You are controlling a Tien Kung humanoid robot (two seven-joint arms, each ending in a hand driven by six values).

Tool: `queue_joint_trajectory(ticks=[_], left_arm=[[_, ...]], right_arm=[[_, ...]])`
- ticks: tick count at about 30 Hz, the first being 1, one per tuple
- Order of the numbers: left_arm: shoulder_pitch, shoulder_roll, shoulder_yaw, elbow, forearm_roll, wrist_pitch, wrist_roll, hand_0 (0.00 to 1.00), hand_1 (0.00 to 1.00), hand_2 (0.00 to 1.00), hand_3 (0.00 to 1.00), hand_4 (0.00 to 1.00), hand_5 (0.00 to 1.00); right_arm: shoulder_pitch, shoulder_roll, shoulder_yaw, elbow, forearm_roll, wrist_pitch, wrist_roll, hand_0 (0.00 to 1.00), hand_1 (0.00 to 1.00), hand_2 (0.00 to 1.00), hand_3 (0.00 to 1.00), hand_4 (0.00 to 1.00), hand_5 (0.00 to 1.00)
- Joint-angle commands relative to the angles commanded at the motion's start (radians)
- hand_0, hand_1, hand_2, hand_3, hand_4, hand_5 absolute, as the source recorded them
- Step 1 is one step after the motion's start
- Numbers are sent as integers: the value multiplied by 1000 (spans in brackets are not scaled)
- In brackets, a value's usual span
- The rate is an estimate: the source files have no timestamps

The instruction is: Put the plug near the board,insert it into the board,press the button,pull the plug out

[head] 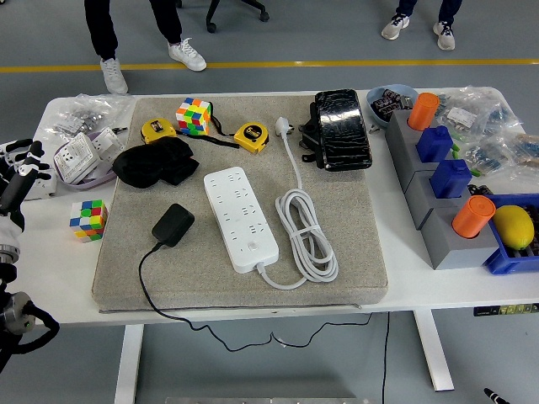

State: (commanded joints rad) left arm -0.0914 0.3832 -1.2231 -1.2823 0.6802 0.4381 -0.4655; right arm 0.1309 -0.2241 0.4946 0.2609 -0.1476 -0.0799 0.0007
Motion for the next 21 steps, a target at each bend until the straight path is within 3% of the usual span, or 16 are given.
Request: queue_joint_trajectory(ticks=[21], left_arm=[[9,3,12,-13,4,0,17,310,402,476,532,799,318]], right_arm=[[-16,7,-3,-6,13,0,-1,570,642,615,551,957,545]])
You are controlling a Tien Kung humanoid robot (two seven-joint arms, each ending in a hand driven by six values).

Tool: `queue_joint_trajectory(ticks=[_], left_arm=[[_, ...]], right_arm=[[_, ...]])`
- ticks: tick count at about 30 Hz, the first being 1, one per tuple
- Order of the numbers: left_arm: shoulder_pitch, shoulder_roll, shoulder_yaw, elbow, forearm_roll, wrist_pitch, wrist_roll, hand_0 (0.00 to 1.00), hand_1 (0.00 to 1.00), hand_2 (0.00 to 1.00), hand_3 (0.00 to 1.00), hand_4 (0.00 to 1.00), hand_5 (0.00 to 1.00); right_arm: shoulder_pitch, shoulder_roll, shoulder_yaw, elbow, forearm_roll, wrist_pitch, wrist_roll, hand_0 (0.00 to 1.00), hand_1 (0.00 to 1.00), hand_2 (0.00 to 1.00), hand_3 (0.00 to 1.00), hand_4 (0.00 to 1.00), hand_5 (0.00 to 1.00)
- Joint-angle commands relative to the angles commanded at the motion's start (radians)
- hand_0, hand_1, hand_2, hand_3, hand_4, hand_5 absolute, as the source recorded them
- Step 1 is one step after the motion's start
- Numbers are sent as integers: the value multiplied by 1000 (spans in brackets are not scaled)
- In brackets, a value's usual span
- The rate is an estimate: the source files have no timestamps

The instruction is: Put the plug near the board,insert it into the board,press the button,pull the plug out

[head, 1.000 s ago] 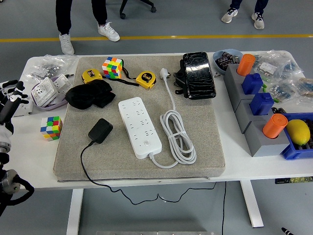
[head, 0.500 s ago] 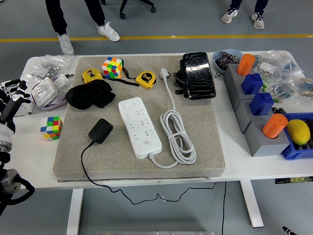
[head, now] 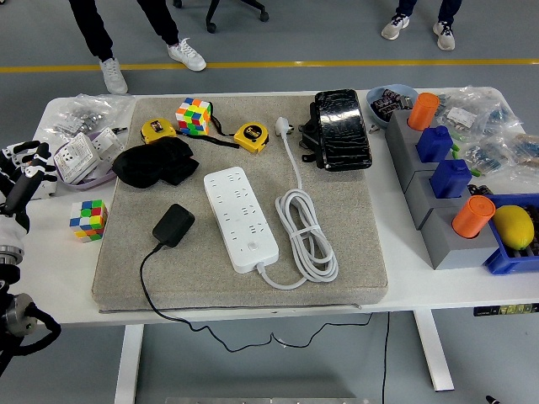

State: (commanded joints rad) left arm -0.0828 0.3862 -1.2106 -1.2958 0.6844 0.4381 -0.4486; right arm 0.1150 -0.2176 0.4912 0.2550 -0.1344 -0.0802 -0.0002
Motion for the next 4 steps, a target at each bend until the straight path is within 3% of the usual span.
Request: queue_joint_trajectory(ticks=[4], left_arm=[[5,-3,-6,-2,1,0,1,310,402,476,532,799,318]], right_arm=[[-1,-1,2,0,-1,0,-1,570,642,615,551,957,545]])
